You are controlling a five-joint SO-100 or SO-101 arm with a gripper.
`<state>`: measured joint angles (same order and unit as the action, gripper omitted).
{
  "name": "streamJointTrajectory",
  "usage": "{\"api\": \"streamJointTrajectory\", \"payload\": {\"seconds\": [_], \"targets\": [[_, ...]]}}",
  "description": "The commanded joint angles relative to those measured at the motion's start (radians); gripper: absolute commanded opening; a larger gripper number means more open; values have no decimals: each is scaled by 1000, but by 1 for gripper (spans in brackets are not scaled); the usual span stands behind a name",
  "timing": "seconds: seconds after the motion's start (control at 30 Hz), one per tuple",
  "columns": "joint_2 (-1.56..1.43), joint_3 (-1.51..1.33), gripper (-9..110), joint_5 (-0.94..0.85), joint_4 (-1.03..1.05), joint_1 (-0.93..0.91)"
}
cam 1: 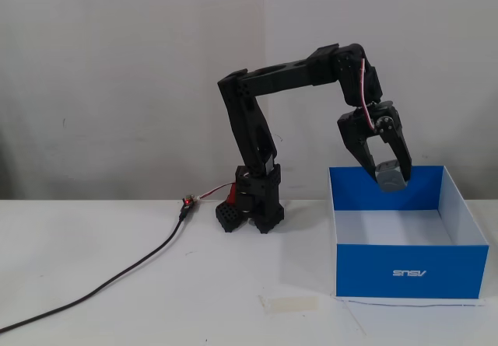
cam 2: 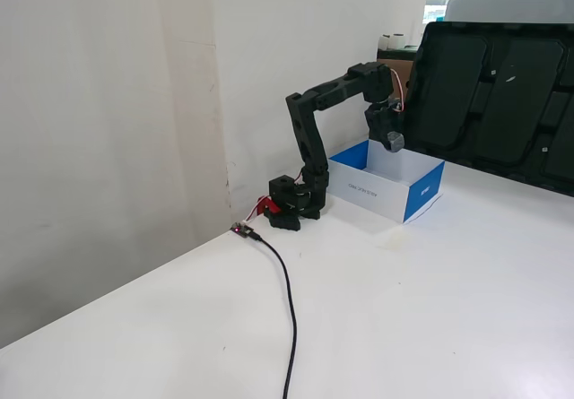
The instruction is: Pick the gray block and keep it in the box.
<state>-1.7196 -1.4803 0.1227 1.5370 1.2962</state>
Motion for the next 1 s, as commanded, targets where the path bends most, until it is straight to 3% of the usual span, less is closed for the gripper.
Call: {"api": "streamJointTrajectory", "payload": {"seconds": [0.0, 0.23, 0.43, 0.53, 0.97], "targets": [[-21, -17, 19, 2, -54, 12], [-20, -35, 26, -12, -71, 25], [-52, -35, 8, -34, -29, -31], [-106, -37, 0, -23, -20, -141], [-216, -207, 0, -94, -20, -750]]}}
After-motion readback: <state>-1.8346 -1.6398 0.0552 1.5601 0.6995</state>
